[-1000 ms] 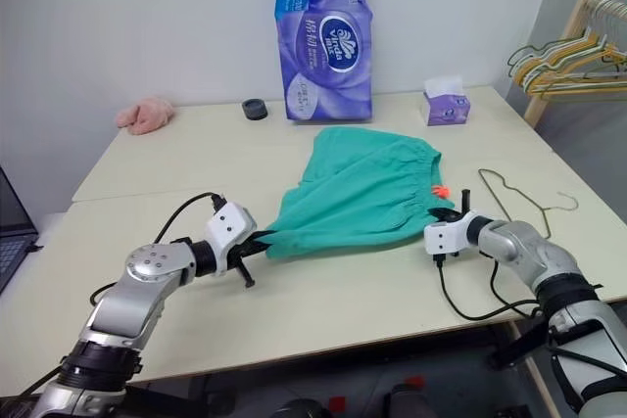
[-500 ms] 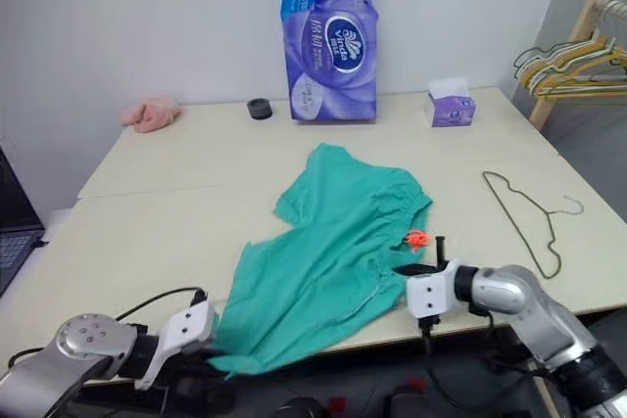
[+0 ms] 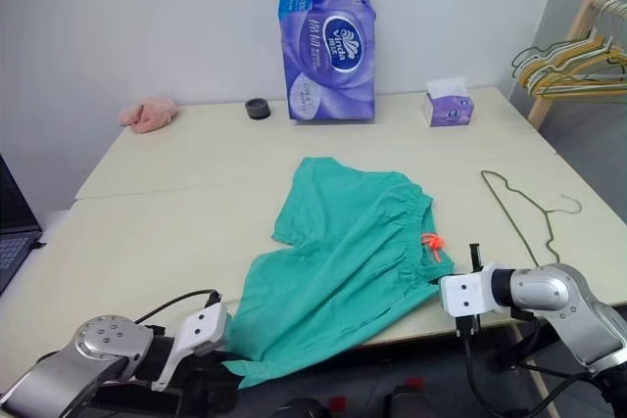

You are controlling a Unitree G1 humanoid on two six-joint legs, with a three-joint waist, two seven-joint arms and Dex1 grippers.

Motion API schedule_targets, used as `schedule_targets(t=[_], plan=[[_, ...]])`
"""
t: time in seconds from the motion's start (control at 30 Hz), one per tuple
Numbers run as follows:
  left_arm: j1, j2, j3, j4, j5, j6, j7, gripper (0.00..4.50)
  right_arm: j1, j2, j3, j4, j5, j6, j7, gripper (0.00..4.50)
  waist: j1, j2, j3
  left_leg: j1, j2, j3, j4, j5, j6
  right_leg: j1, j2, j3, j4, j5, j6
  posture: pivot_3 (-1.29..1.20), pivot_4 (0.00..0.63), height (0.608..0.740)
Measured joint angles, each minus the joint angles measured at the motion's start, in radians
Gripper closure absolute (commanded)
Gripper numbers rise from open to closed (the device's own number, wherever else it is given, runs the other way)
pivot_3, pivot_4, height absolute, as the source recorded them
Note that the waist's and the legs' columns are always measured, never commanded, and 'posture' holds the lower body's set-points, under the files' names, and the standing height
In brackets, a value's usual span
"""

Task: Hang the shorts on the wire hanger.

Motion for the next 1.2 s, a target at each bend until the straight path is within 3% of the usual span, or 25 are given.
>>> schedule_targets(t=[0.03,0.13,0.5,0.6,0.7,0.8,0.97,1.1,1.2], plan=[[0.0,-0.007,0.0,-0.002,-0.006,0.006,0.003,4.31,0.002,0.0,0.0,-0.009,0.001,0.008,0.01,4.49,0.001,0.0,0.0,0.0,0.0,0.0,0.0,0.0,0.0,0.0,0.0,0.0,0.0,0.0,0.0,-0.13,0.04,0.74],[0.002,-0.024,0.0,-0.009,-0.042,0.051,0.018,3.65,0.027,-0.007,0.0,-0.038,0.008,0.032,0.037,3.91,0.002,0.0,0.0,0.0,0.0,0.0,0.0,0.0,0.0,0.0,0.0,0.0,0.0,-0.003,0.005,-0.13,0.039,0.74],[-0.012,-0.043,0.001,-0.027,-0.065,0.051,0.039,0.37,0.058,-0.138,-0.081,-0.014,0.027,0.053,0.12,0.2,0.002,0.001,0.0,0.001,0.001,0.002,0.001,0.0,0.0,0.001,0.0,0.001,0.0,-0.002,0.005,-0.13,0.032,0.74],[-0.063,-0.12,0.018,-0.022,-0.088,0.05,0.087,0.37,0.074,-0.143,-0.182,-0.003,0.123,0.151,0.131,0.2,0.006,0.0,0.0,0.0,0.001,0.002,0.002,0.0,0.001,0.001,0.0,0.001,0.0,-0.002,0.005,-0.14,0.032,0.74],[-0.181,-0.25,0.073,-0.02,-0.152,0.075,0.186,0.37,0.081,-0.063,-0.333,-0.037,0.269,0.339,0.086,0.2,0.008,-0.003,-0.002,0.0,0.002,0.001,0.002,0.0,0.0,0.001,0.001,0.0,0.0,-0.001,0.005,-0.14,0.032,0.74],[-0.249,-0.292,0.107,-0.021,-0.171,0.088,0.258,0.37,0.097,0.003,-0.402,-0.069,0.341,0.473,0.021,0.2,0.004,-0.003,-0.003,0.0,0.003,0.002,0.002,0.0,0.0,0.001,0.001,0.001,0.0,0.002,0.001,-0.15,0.033,0.74],[-0.41,-0.381,0.064,-0.003,-0.083,0.009,0.36,0.37,0.089,0.199,-0.474,-0.059,0.349,0.713,-0.251,0.2,0.001,-0.003,-0.004,0.0,0.002,0.006,0.002,0.0,-0.001,0.0,0.001,0.005,0.0,0.002,0.001,-0.17,0.037,0.74],[-0.46,-0.384,0.04,-0.033,-0.136,0.058,0.34,0.37,0.018,0.248,-0.522,0.015,0.347,0.816,-0.378,0.2,-0.006,-0.002,-0.004,0.001,0.002,0.009,0.002,0.0,-0.001,-0.001,0.001,0.008,0.001,0.003,0.002,-0.17,0.038,0.74],[-0.43,-0.233,0.032,-0.119,-0.239,0.139,0.199,0.37,-0.015,0.251,-0.598,0.058,0.364,0.851,-0.429,0.2,-0.018,0.0,-0.005,0.001,0.002,0.009,0.0,0.0,-0.001,-0.001,0.002,0.008,0.001,0.001,0.0,-0.18,0.037,0.74]])
